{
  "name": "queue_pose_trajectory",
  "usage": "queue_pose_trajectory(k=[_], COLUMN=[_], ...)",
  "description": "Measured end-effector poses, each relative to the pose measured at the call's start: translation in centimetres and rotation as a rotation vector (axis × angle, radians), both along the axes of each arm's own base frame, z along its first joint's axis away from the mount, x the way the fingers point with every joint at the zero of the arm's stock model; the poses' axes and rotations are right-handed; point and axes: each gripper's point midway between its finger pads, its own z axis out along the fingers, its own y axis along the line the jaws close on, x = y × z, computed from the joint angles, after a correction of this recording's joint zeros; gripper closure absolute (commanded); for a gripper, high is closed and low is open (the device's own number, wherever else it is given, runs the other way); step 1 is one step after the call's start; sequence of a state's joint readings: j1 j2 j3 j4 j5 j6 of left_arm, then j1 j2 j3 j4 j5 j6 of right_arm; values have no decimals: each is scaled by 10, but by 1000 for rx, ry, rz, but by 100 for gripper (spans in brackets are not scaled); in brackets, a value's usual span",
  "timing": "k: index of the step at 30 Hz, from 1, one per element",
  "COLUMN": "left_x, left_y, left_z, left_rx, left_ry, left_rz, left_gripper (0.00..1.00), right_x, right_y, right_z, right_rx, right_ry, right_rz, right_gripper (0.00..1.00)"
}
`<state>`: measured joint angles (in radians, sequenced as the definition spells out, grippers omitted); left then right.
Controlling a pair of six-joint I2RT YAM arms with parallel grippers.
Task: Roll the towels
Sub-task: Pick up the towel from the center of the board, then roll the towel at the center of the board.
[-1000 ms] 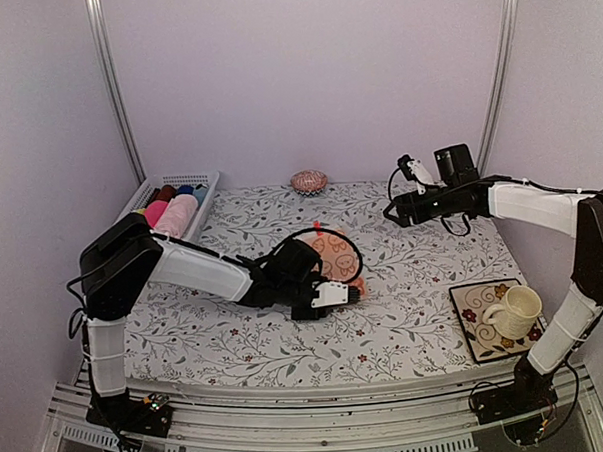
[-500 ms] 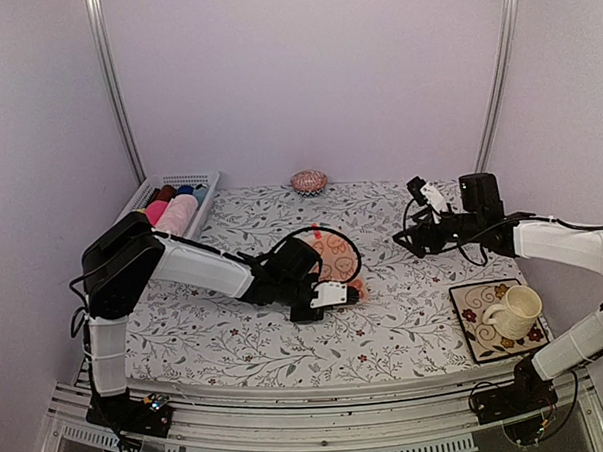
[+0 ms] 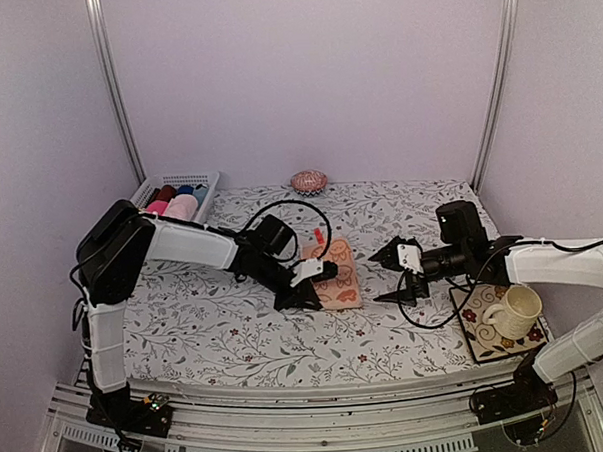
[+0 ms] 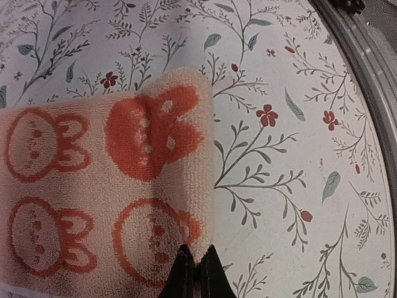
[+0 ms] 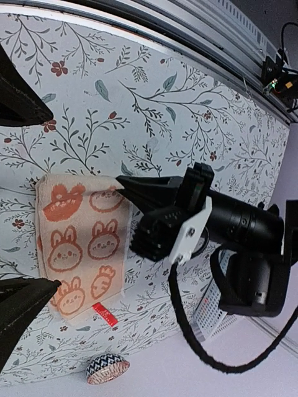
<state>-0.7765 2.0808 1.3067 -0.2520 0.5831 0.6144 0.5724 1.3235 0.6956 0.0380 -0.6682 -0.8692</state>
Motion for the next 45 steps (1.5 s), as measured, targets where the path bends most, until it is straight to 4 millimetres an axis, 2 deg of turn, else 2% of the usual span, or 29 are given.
queue_pose_trajectory(k=[4, 8, 13, 20, 24, 30, 34, 40, 45], left_x=[10, 8, 5, 7, 6, 8, 9, 11, 13], left_y=[5, 11, 11, 9, 11, 14, 15, 16, 17], left_z=[-1, -11, -11, -6, -9, -12, -11, -11, -11], left_rx=[-33, -36, -47, -63, -64, -68, -69, -69, -69], left_ry=[142, 274, 362, 426, 464, 501, 507, 513, 516], left_rz=[31, 47, 51, 52, 56, 64, 69, 79, 86], left_gripper=[100, 100, 100, 100, 100, 100, 100, 100, 99], right_x=[-10, -15, -8, 20, 27, 34, 38, 35, 34], right_y=[15, 26, 33, 42, 47, 51, 54, 58, 59], right_z=[-23, -51, -79, -91, -96, -108, -112, -116, -119], right_rx=[-53, -114, -168, -210, -233, -279, -300, -329, -349], right_ry=[14, 44, 72, 53, 34, 26, 28, 51, 84], right_rz=[74, 99, 68, -26, -56, -83, -90, -78, -80], right_gripper=[23, 28, 30, 31, 34, 45, 59, 73, 95])
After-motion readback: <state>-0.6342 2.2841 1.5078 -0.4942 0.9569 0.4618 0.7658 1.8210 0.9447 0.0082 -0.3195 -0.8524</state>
